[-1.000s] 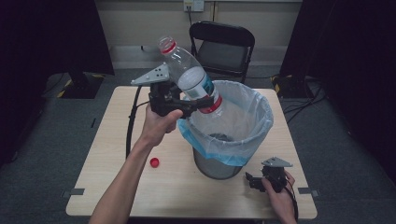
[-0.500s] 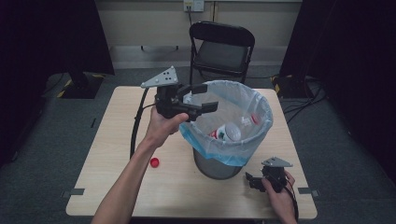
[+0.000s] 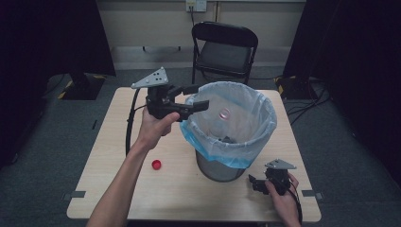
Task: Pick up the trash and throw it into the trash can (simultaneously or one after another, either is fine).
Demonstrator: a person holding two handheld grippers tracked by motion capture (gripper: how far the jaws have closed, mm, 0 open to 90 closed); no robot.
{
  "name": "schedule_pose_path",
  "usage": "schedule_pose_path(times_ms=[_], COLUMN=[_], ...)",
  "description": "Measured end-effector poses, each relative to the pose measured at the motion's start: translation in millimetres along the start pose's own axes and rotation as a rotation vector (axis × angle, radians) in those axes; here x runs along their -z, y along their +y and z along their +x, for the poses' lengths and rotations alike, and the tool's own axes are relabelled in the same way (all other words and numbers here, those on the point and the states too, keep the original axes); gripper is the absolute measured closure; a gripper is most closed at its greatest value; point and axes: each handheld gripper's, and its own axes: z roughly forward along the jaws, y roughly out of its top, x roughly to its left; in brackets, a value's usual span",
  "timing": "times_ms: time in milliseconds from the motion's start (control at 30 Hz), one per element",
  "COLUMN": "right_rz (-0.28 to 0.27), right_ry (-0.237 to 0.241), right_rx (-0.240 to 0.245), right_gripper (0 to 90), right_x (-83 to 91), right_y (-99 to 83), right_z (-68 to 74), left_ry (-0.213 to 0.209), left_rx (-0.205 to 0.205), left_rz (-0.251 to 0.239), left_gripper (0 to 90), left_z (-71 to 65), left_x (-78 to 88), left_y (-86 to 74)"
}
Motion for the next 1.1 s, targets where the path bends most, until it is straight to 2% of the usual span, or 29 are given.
schedule_pose_path(times_ms=[200,433,600,667,700,933,1100], right_rz=[0.0,0.0,0.0,0.0,0.0,0.0,0.0], right_ry=[0.0,0.0,0.0,0.0,0.0,0.0,0.0], right_rx=[0.001,0.0,0.0,0.0,0.0,0.0,0.0], right_gripper=[9.9,9.9,9.9,9.9,9.9,9.9,9.9], right_x=[0.0,0.0,0.0,0.0,0.0,0.0,0.0], right_y=[0.0,0.0,0.0,0.0,0.0,0.0,0.0], right_z=[-0.1,0.0,0.0,0.0,0.0,0.0,0.0], left_ry=[0.027,0.063,0.097,0.08,0.084,0.13,0.194], left_rx=[0.011,0.019,0.017,0.025,0.027,0.026,0.025], left_rz=[-0.002,0.003,-0.025,-0.04,-0.044,0.0,0.054], left_gripper=[22.8,22.4,22.0,19.1,18.6,17.5,17.5], left_z=[5.4,11.8,17.1,20.1,22.4,28.2,32.3], left_x=[13.3,30.3,44.0,48.5,52.0,65.5,73.8], left_y=[-1.1,-10.7,-15.9,-17.7,-18.7,-26.1,-38.5])
